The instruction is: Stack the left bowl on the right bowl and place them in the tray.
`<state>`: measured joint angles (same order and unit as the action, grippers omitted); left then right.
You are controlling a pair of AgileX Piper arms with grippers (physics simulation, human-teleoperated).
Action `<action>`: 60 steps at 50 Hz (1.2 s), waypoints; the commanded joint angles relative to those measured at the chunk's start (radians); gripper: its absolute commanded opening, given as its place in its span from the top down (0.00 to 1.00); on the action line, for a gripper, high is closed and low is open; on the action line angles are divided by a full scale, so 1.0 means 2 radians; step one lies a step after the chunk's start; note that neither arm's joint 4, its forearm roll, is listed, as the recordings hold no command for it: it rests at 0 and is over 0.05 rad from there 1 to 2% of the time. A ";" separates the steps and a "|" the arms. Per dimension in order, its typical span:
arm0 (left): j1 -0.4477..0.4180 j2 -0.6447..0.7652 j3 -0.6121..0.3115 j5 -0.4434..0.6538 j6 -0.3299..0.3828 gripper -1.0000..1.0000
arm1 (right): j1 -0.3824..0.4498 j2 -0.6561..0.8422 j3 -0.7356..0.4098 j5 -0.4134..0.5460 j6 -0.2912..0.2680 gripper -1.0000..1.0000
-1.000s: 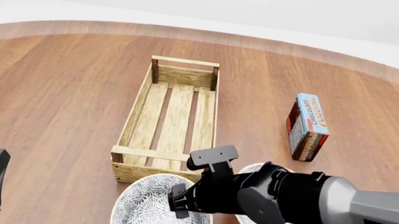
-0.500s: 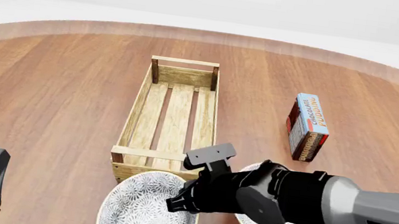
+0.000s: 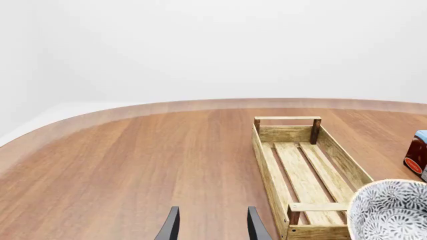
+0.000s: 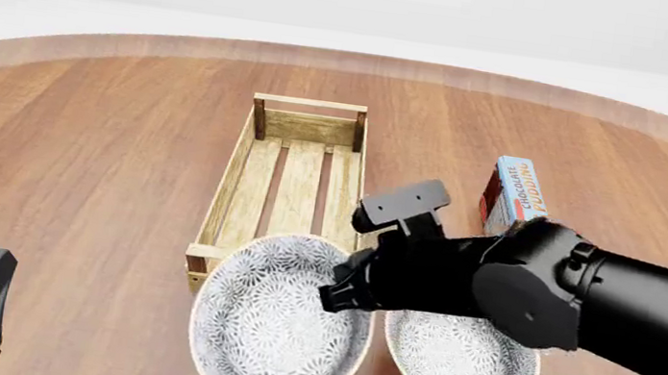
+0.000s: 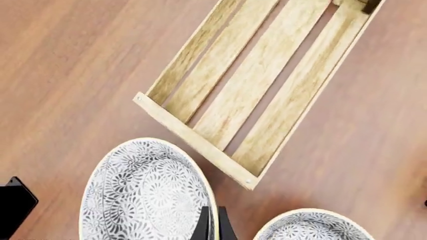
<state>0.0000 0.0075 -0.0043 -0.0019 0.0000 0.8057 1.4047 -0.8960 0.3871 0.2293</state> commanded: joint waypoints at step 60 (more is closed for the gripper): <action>0.000 0.000 0.000 0.000 0.000 0.00 | -0.208 -0.333 0.142 0.051 0.021 1.00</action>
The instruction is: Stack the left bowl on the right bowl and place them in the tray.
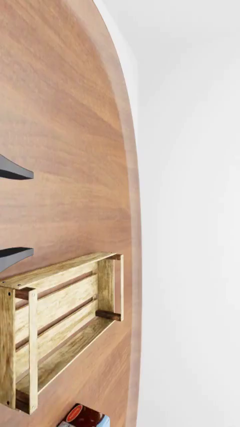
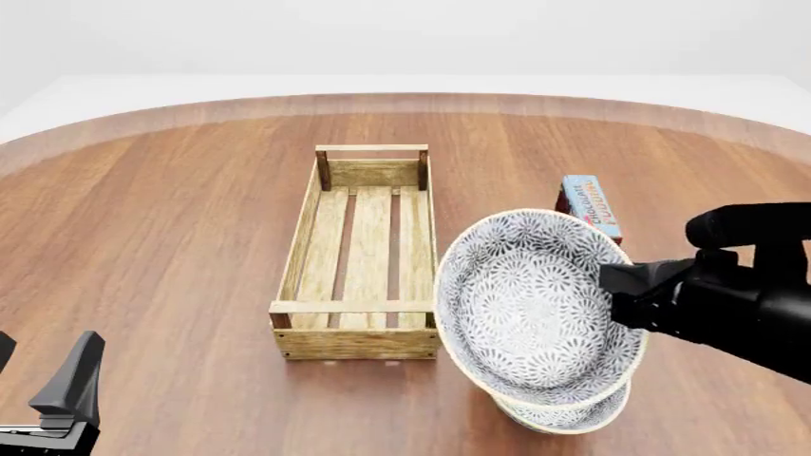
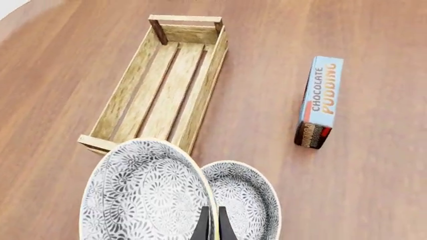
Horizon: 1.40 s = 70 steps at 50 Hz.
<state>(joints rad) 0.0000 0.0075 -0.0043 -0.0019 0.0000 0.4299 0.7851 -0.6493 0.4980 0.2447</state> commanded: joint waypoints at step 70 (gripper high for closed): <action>0.000 0.000 0.000 0.000 0.000 0.00 | -0.095 0.010 0.127 -0.096 0.037 1.00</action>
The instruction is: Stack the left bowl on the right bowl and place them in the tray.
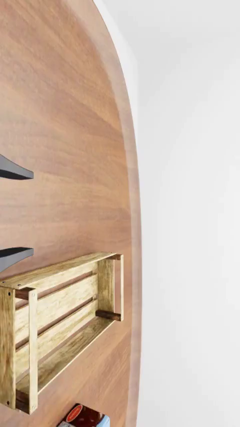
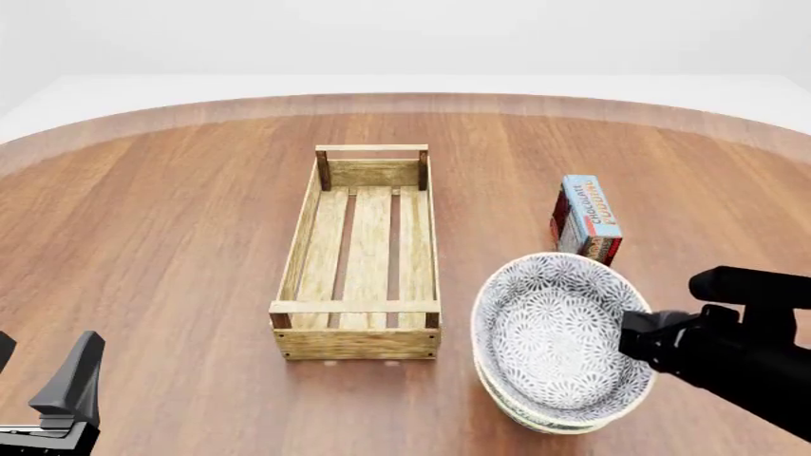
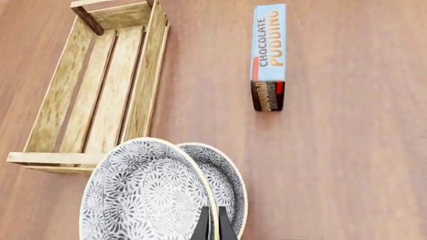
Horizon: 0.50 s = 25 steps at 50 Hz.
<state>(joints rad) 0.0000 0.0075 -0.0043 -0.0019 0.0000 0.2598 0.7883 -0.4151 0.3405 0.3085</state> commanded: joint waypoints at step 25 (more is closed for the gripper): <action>0.000 0.000 0.000 0.000 0.000 0.00 | -0.015 0.069 0.019 -0.077 0.006 1.00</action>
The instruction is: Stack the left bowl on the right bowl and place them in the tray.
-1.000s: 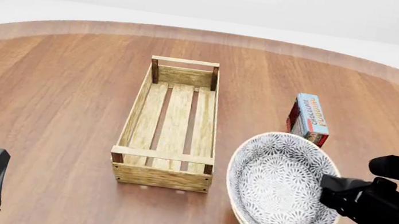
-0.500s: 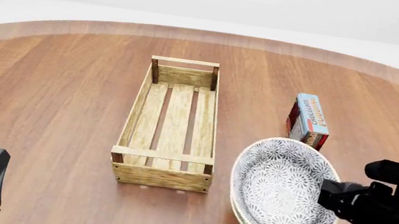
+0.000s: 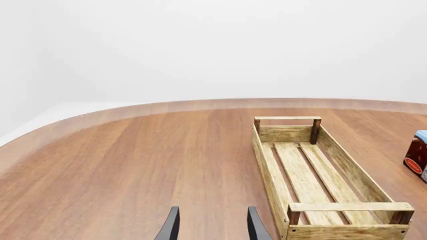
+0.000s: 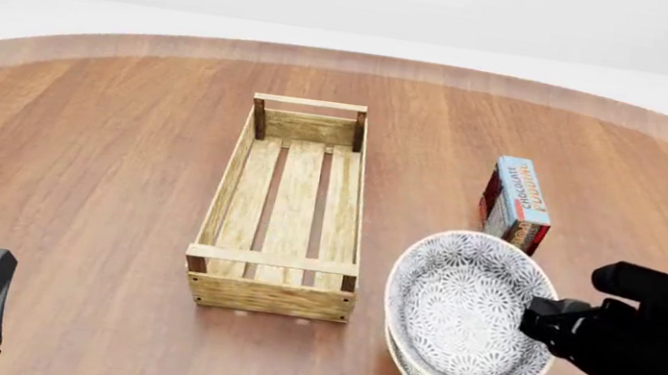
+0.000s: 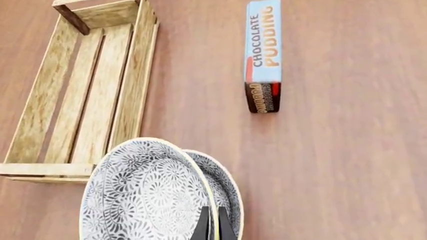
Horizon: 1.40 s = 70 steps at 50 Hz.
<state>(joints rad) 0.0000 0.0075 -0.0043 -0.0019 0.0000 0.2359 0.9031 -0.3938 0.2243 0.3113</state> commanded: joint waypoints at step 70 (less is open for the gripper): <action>0.000 0.000 0.000 0.000 0.000 0.00 | -0.018 0.025 0.032 -0.045 0.010 0.00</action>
<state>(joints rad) 0.0000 0.0075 -0.0043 -0.0019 0.0000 0.2049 0.9509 -0.3180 0.1312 0.3349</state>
